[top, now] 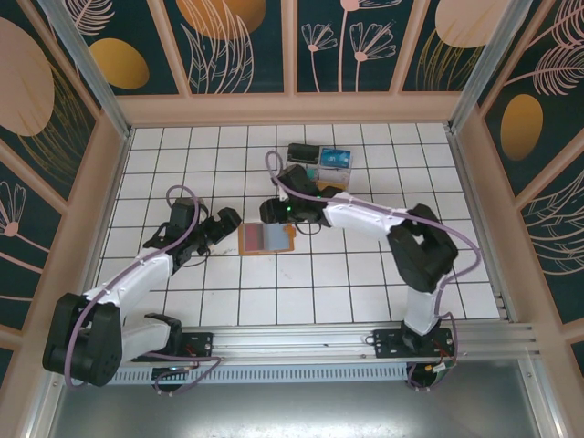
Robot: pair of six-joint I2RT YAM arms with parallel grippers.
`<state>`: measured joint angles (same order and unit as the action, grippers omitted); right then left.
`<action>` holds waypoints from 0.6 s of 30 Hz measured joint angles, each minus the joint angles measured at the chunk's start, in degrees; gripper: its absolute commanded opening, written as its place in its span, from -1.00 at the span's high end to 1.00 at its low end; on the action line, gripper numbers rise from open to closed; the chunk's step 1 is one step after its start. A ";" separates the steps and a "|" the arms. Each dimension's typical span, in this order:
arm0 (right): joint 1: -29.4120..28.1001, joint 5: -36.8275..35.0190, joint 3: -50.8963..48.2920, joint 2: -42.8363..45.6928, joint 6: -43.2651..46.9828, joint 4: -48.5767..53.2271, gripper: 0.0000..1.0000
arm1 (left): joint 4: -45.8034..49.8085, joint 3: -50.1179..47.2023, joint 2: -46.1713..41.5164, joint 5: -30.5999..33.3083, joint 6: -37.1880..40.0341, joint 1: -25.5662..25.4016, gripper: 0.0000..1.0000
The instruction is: Take the credit cards out of the card holder
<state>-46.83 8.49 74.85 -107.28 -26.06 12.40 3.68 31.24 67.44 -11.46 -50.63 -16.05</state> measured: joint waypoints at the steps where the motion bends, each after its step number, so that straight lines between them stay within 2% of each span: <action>1: -0.98 -1.36 0.72 -1.55 -0.68 1.22 -0.16 | 0.00 -0.09 -0.26 0.46 -0.02 0.00 -0.97; 8: -6.32 -7.15 7.34 -7.98 -1.55 7.56 -0.18 | 0.02 -1.33 -1.62 2.99 -0.72 0.00 -0.97; 18: -6.51 -11.54 10.84 -13.42 -1.70 11.23 -0.11 | -0.04 -1.49 -1.29 2.71 -1.11 0.33 -0.92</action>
<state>-53.34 -3.05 85.69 -120.70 -27.77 23.64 3.64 29.76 66.15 -8.75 -51.75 -15.73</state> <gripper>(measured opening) 0.568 0.979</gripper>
